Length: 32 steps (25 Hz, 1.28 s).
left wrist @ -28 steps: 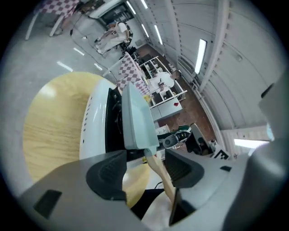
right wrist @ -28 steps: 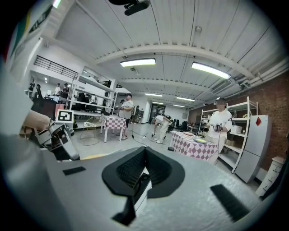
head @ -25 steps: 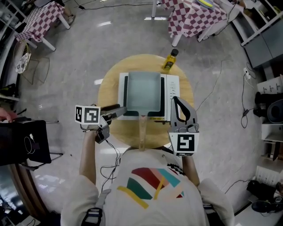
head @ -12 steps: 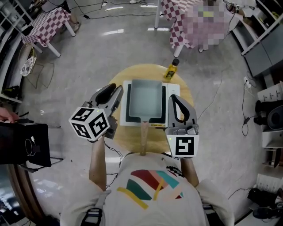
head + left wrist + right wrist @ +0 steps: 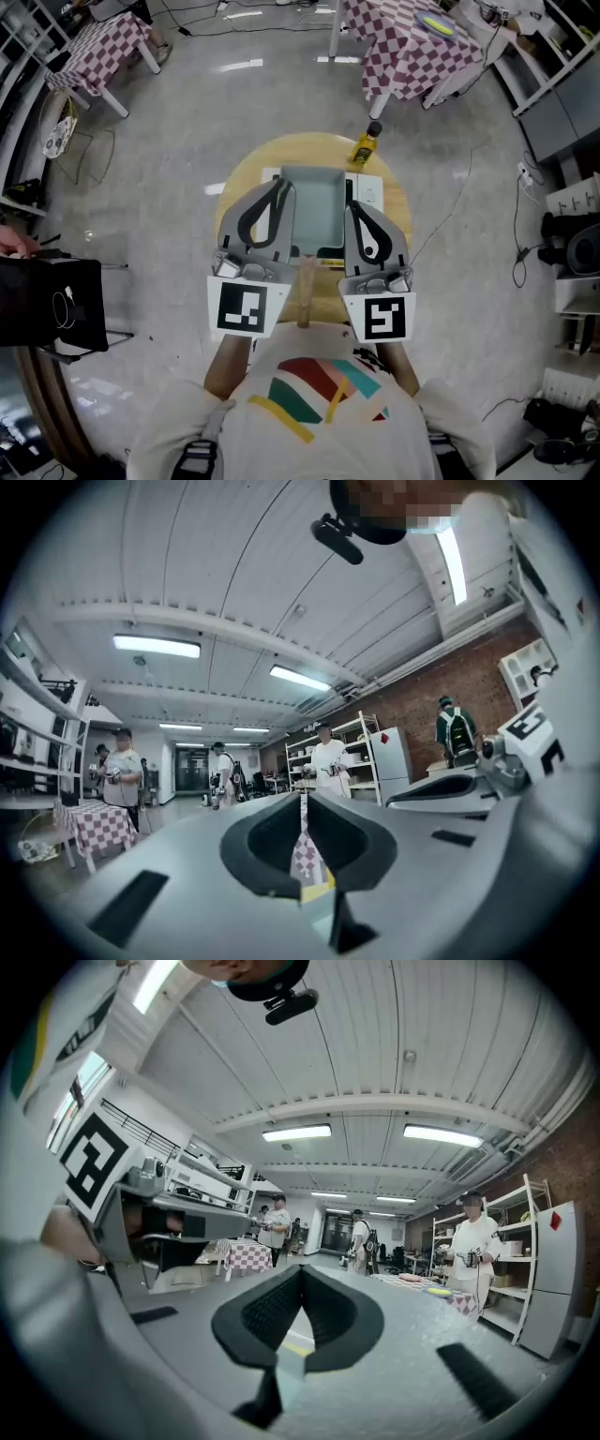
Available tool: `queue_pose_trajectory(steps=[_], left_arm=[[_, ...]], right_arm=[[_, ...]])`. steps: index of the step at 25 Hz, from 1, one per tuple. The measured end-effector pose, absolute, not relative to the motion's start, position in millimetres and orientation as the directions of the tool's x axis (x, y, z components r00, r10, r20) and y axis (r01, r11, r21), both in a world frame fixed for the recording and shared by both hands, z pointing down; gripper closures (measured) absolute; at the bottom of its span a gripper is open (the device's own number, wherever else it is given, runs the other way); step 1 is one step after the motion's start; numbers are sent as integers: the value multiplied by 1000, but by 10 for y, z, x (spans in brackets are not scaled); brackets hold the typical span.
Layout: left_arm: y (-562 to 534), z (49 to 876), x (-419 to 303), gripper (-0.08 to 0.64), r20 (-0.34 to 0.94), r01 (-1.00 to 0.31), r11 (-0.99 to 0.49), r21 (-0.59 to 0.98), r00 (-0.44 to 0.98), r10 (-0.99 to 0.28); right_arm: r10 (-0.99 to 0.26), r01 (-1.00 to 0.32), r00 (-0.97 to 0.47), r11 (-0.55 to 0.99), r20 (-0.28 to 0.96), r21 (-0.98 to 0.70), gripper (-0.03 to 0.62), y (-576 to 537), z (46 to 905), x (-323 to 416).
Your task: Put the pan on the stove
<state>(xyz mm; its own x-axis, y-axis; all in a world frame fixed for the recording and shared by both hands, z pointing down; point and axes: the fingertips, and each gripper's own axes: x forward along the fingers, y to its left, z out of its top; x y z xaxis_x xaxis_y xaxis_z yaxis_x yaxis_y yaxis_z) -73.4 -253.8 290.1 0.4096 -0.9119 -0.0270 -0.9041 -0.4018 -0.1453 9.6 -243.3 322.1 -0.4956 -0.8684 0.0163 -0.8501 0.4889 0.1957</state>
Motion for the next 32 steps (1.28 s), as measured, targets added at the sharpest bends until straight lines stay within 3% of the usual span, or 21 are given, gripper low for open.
queue_pose_trajectory(steps=[18,32], left_arm=[[-2293,3052,-540,554,-90,-928,-311,-204,334,-938],[-2238,3235,-489,554,-55,-915,-359,-185,374,-926]], right_arm=[[-848,-841,-528,529,47,114,594,-2265,3386,7],[-847,-839,-529,531,51,119,594,-2194,3420,-25]])
